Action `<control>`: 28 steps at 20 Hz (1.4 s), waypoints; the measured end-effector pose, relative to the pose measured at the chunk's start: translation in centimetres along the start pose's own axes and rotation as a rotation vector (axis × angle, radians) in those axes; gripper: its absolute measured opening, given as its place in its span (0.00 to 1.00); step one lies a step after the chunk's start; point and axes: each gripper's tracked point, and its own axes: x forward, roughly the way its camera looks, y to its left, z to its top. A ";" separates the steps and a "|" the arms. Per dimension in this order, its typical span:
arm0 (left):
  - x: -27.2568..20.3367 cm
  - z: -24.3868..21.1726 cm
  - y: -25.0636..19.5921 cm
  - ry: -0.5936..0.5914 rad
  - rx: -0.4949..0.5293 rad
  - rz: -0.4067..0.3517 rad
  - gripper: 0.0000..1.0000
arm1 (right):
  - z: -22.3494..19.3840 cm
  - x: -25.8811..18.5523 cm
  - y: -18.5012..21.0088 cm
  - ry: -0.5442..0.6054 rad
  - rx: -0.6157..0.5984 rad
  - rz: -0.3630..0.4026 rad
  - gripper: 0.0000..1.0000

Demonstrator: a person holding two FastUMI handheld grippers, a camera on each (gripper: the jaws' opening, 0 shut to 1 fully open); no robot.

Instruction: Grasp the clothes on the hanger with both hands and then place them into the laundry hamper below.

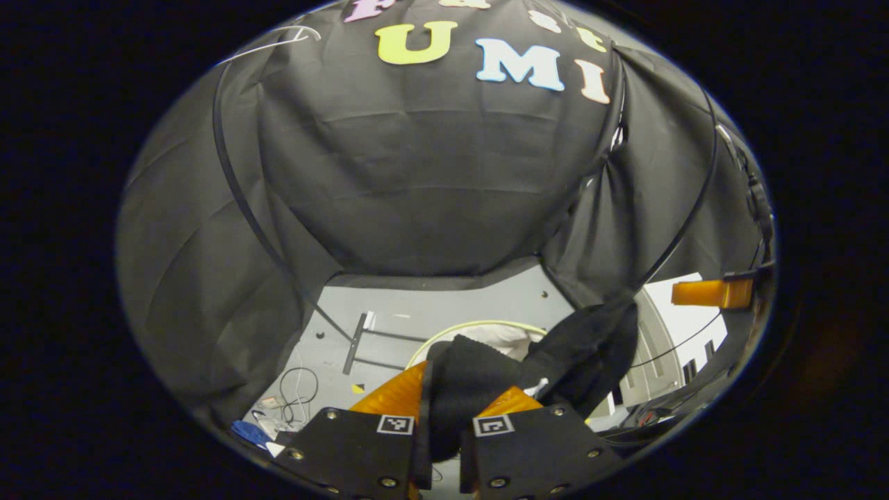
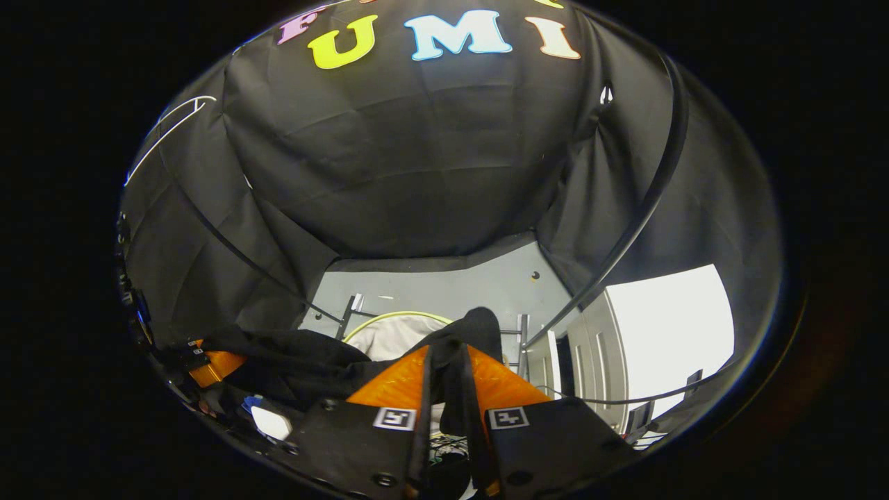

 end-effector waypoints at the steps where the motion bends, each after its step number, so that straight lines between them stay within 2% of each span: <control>1: 0.1 -0.4 -0.1 0.007 -0.001 0.002 0.20 | 0.2 0.0 0.1 0.004 -0.001 0.003 0.37; 2: 0.2 -0.5 -0.4 0.006 -0.008 0.004 0.24 | 0.1 0.0 0.0 0.003 -0.004 0.002 0.39; 4: -0.1 -0.6 -0.2 0.010 -0.024 0.013 0.55 | 0.2 0.0 0.1 -0.002 -0.010 0.002 0.36; 6: -0.2 -0.9 0.4 0.016 -0.048 0.042 0.87 | -0.1 -0.1 0.4 0.002 -0.016 0.021 0.68; 7: -0.3 -0.8 0.6 0.017 -0.061 0.057 0.92 | -0.2 -0.2 0.1 0.002 -0.023 0.018 0.84; 10: -1.3 -1.5 0.7 0.025 -0.076 0.087 0.92 | 0.2 -1.0 -1.1 -0.023 -0.033 0.004 0.99; 11: -1.9 -1.5 0.8 0.023 -0.072 0.101 0.92 | 0.7 -1.4 -1.6 -0.037 -0.036 0.000 0.99; 12: -2.6 -1.3 0.7 0.018 -0.065 0.116 0.92 | 1.0 -1.7 -2.3 -0.055 -0.040 -0.005 0.94; 13: -3.6 -0.9 0.5 0.013 -0.058 0.134 0.92 | 1.6 -2.0 -3.1 -0.076 -0.045 -0.014 0.98; 17: -8.7 3.2 -1.9 -0.070 -0.072 0.194 0.92 | 4.5 -4.2 -7.1 -0.181 -0.072 -0.057 0.98; 21: -14.2 10.6 -6.4 -0.250 -0.110 0.207 0.93 | 8.9 -7.7 -10.6 -0.348 -0.037 -0.061 0.98; 25: -21.0 20.3 -10.9 -0.506 -0.057 0.220 0.92 | 13.6 -11.1 -13.4 -0.518 -0.024 -0.060 0.98; 26: -22.3 22.3 -11.8 -0.565 -0.042 0.222 0.92 | 14.5 -12.0 -14.1 -0.545 -0.020 -0.064 0.94; 28: -24.8 25.9 -13.9 -0.659 -0.016 0.212 0.92 | 16.4 -13.7 -15.2 -0.612 -0.008 -0.063 0.94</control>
